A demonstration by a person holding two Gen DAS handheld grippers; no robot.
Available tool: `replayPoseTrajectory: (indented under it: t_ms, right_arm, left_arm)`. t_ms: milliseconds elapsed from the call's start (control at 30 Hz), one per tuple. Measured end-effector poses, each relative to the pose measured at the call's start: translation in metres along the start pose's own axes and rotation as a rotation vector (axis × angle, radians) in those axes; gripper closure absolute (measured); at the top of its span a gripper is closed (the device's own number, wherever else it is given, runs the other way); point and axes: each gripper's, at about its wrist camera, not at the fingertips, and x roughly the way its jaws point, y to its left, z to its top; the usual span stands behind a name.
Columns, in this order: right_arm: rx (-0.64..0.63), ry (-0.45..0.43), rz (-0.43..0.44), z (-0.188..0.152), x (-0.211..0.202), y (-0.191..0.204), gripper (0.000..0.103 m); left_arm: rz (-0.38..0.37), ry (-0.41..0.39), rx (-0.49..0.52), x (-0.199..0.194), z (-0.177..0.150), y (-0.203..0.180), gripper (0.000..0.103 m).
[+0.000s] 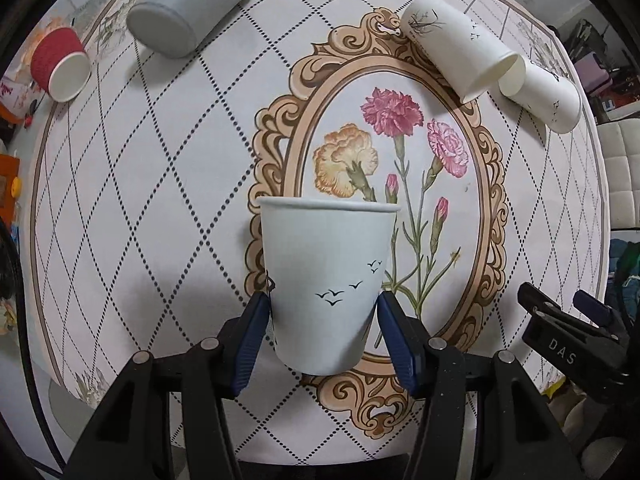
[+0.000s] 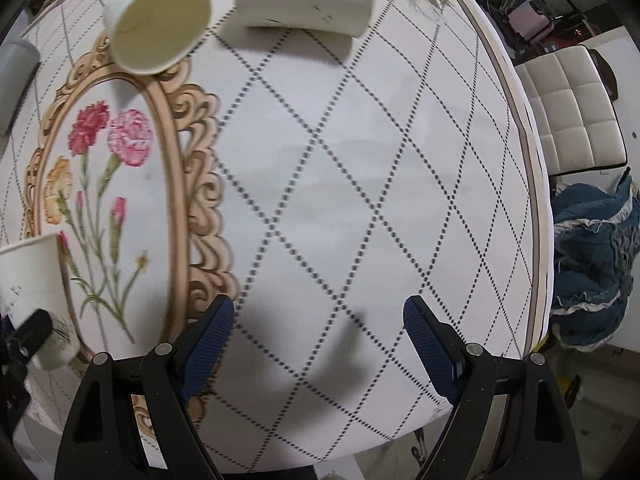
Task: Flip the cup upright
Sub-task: 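Lift the cup with the left tool and carry it toward the right tool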
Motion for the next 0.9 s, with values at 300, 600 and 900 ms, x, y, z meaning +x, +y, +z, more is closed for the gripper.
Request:
replayPoseTrajectory:
  t_ms: [300,600,900]
  right_arm:
    - [-0.008,-0.006,0.015,0.0,0.0,-0.008,0.015]
    - [-0.021,-0.022,0.041,0.006,-0.006,-0.012,0.015]
    - [-0.034,-0.045,0.113,0.003,-0.032,-0.003,0.015]
  left_arm:
    - [0.042,-0.003,0.006,-0.001,0.011,-0.01,0.009]
    - [0.07,-0.072,-0.003,-0.024,0.027,-0.02,0.008]
    - [0.121,-0.229,-0.082,-0.067,0.01,0.029,0.0]
